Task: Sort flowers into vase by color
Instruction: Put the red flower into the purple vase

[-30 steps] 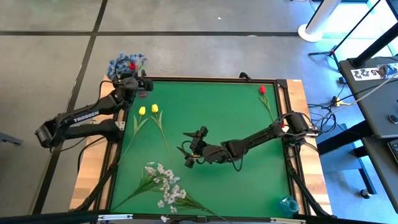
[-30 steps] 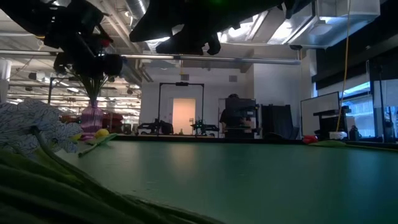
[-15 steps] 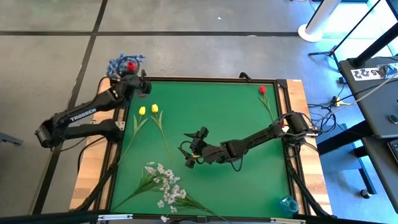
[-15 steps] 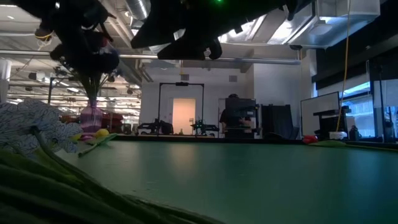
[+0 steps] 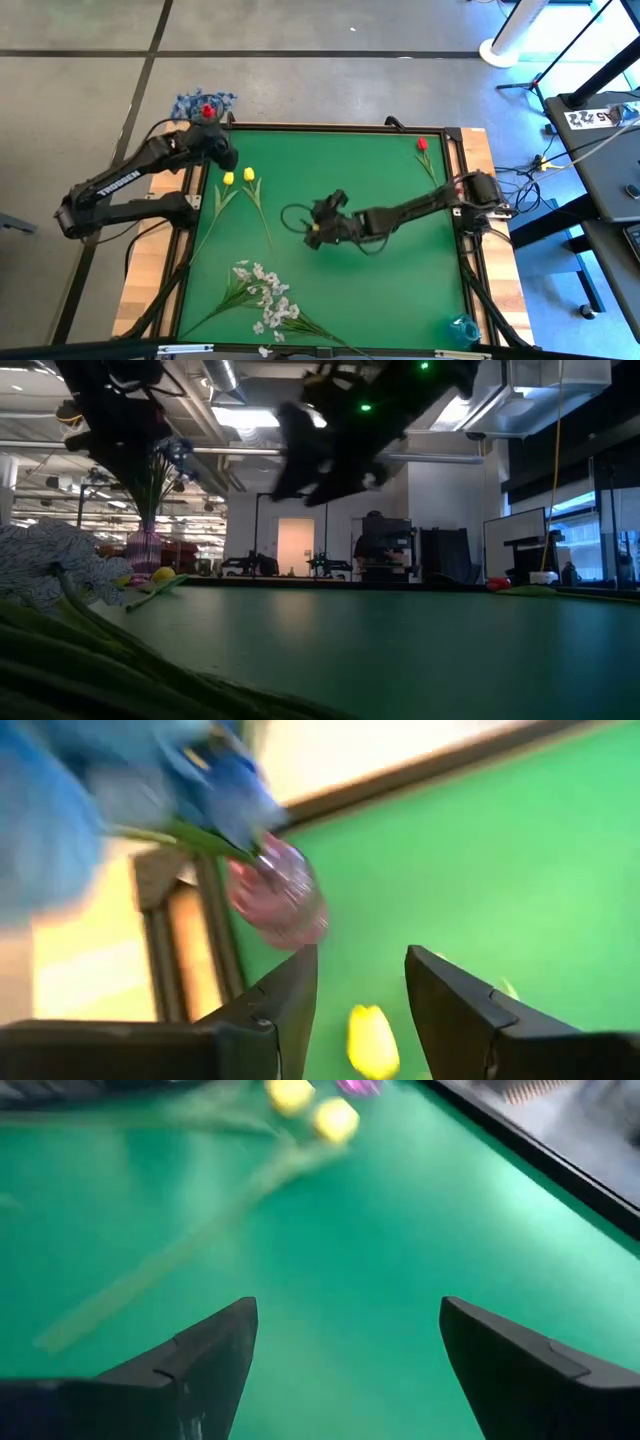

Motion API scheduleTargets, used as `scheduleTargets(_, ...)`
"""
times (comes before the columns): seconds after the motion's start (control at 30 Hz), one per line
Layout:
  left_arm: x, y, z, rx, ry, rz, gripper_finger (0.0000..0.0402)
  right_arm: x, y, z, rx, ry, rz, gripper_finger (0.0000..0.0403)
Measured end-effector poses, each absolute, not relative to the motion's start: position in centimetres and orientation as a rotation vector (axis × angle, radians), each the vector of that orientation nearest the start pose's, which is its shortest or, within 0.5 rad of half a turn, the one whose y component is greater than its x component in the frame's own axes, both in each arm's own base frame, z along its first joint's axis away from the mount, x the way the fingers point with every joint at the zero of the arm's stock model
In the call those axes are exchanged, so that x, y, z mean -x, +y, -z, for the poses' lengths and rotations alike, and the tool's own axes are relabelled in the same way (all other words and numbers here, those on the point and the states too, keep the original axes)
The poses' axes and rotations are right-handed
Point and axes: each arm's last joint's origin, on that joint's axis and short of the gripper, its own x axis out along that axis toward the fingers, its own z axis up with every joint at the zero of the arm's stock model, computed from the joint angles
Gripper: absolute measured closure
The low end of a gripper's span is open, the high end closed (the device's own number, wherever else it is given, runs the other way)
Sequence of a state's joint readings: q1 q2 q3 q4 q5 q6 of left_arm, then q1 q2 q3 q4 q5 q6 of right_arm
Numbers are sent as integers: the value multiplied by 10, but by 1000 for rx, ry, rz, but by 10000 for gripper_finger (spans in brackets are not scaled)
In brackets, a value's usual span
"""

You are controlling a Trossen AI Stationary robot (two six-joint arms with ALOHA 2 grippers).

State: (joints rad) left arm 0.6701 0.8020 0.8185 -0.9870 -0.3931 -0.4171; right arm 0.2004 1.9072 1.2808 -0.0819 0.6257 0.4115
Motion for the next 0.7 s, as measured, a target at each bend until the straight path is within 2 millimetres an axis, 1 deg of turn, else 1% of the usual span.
scheduleTargets(0.07, -95, 81, -279, 514, 806, -1105, 256, -390, 51, -210, -120, 651, 565, 91)
scheduleTargets(0.17, -94, 61, -272, 542, 770, -953, 258, -358, 28, -225, -156, 838, 670, 91)
scheduleTargets(0.23, -94, 48, -262, 542, 729, -861, 259, -336, 10, -231, -189, 964, 781, 91)
scheduleTargets(0.3, -93, 38, -251, 543, 675, -776, 259, -315, -10, -233, -237, 1078, 930, 94)
scheduleTargets(0.33, -93, 33, -245, 544, 656, -731, 259, -307, -19, -233, -259, 1131, 1006, 99)
scheduleTargets(0.37, -92, 28, -244, 551, 645, -685, 259, -299, -29, -232, -282, 1188, 1073, 105)
scheduleTargets(0.47, -97, 16, -252, 581, 547, -557, 259, -280, -55, -225, -352, 1335, 1233, 129)
scheduleTargets(0.63, -109, -4, -253, 572, 469, -337, 259, -258, -92, -206, -492, 1497, 1322, 175)
scheduleTargets(0.7, -115, -13, -247, 559, 466, -260, 259, -246, -104, -196, -556, 1565, 1336, 192)
